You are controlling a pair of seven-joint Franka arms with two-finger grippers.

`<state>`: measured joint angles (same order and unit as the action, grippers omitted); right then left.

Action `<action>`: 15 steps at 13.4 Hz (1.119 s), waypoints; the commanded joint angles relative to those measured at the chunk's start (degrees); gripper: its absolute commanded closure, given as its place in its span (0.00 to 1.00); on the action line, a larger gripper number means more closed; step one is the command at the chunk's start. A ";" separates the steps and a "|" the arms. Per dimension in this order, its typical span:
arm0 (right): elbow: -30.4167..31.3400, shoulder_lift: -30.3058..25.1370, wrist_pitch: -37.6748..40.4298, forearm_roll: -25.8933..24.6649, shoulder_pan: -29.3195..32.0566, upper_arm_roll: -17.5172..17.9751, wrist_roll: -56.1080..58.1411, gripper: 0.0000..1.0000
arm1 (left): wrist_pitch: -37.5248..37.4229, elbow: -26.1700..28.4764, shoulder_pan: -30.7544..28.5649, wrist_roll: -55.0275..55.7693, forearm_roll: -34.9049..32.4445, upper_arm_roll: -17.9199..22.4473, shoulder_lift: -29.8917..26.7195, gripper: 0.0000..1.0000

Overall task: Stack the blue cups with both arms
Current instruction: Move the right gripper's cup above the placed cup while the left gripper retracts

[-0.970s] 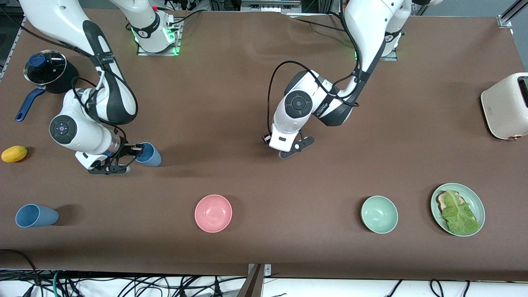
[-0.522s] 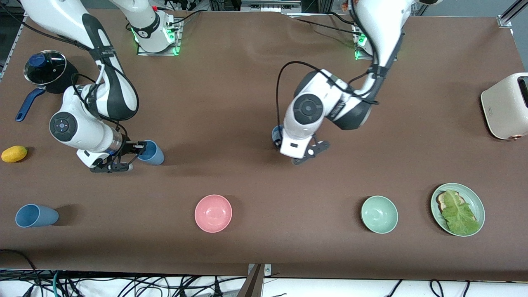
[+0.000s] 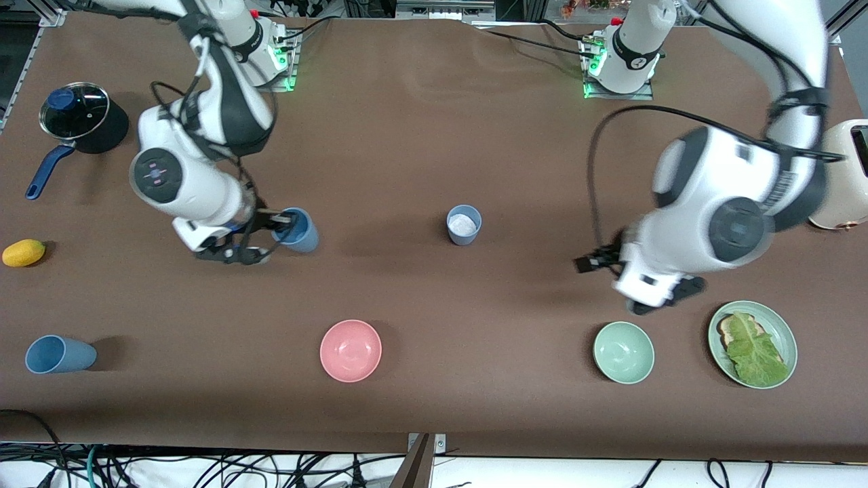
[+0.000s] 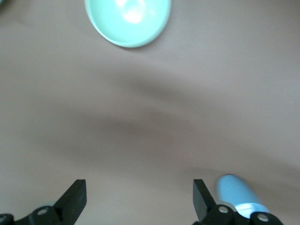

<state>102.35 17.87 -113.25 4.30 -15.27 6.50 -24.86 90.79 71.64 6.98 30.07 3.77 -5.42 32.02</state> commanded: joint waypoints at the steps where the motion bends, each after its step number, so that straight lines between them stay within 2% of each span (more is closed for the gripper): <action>1: -6.18 1.90 4.17 1.32 -8.34 -0.96 -11.22 1.00 | -1.41 0.87 -9.32 -15.60 -0.87 -0.99 -0.21 0.00; 3: -11.01 4.70 6.19 2.11 -13.79 -1.23 -19.82 1.00 | -1.41 0.79 -15.13 -25.19 -1.48 -0.73 -0.21 0.00; 5: -18.81 9.27 8.74 2.55 -18.19 -1.23 -28.79 1.00 | -1.50 0.87 -18.48 -31.19 -1.48 -0.64 -2.04 0.00; 7: -24.98 13.14 9.80 3.42 -20.58 -1.23 -35.05 1.00 | -3.59 0.87 -19.02 -32.79 -1.57 -0.47 -4.06 0.00; 12: -35.36 20.17 8.75 4.05 -24.71 -1.41 -45.87 1.00 | -6.07 0.87 -18.23 -33.24 -3.86 -1.43 -10.12 0.00; 13: -37.03 21.41 8.49 4.05 -25.41 -1.32 -47.80 1.00 | -5.89 1.57 -18.06 -33.24 -3.94 -1.70 -11.62 0.00; 15: -36.79 21.94 6.47 4.05 -26.47 -1.32 -49.66 1.00 | -3.10 6.82 -16.49 -32.71 -3.07 -0.56 -16.18 0.00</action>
<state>69.06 37.51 -106.64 7.28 -40.22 5.93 -72.28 85.43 72.34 -10.89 -1.74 1.59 -6.90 21.04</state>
